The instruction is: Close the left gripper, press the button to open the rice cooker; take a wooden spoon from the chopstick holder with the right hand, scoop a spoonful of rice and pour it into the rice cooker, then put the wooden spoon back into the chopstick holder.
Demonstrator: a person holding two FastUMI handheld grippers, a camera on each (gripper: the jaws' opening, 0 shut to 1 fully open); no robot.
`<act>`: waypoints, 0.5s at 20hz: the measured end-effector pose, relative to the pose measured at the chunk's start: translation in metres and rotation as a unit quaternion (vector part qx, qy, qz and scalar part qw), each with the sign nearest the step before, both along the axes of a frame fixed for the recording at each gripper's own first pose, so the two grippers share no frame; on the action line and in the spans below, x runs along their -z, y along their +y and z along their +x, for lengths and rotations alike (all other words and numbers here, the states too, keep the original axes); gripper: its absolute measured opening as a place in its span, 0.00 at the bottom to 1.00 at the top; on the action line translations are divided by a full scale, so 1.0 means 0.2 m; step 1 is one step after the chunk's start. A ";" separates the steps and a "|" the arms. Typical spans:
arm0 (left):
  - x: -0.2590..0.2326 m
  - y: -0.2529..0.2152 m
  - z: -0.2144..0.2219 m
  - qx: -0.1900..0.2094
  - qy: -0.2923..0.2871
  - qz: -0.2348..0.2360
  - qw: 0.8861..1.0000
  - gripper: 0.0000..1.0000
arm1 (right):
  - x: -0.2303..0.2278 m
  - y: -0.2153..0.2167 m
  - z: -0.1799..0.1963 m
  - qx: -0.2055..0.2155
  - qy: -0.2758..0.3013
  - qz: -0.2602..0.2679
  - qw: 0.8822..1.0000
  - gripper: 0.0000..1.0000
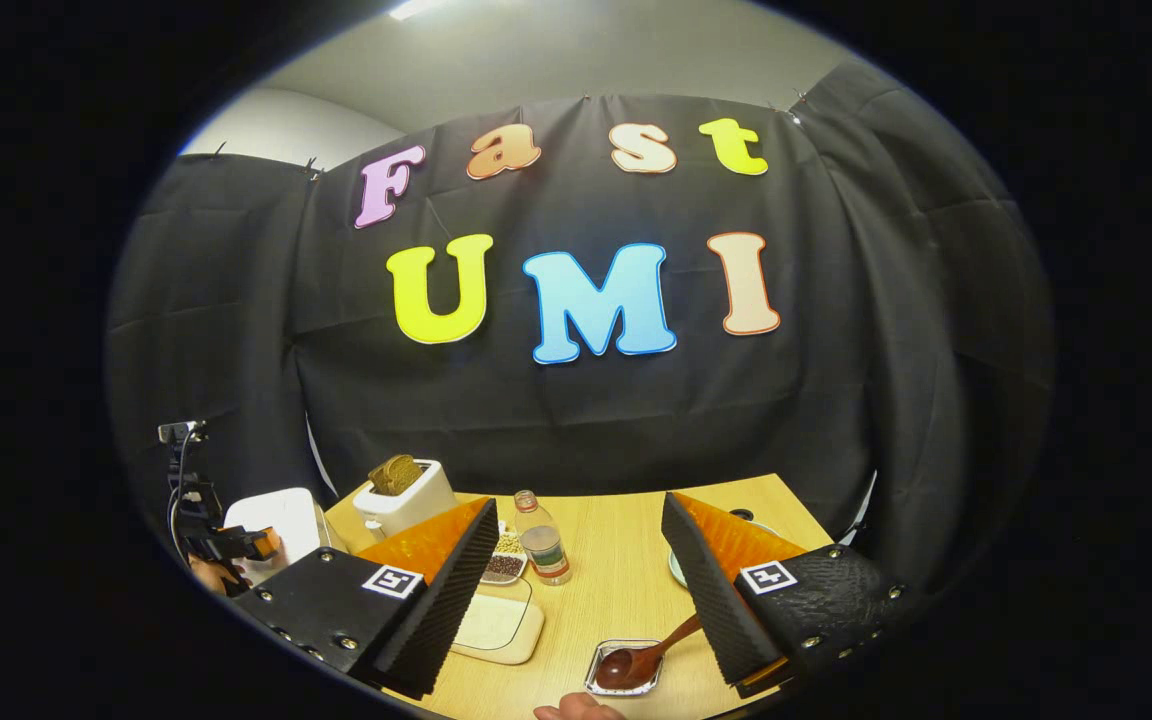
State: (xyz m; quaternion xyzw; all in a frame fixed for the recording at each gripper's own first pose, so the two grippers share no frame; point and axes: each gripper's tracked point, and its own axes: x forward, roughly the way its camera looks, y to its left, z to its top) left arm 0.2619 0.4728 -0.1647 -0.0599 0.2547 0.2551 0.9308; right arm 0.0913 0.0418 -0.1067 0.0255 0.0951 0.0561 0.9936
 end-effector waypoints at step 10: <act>-0.78 -0.18 -0.04 0.077 -0.143 0.074 0.984 0.99 | -0.13 -0.06 -0.03 0.017 -0.031 0.007 0.999 0.99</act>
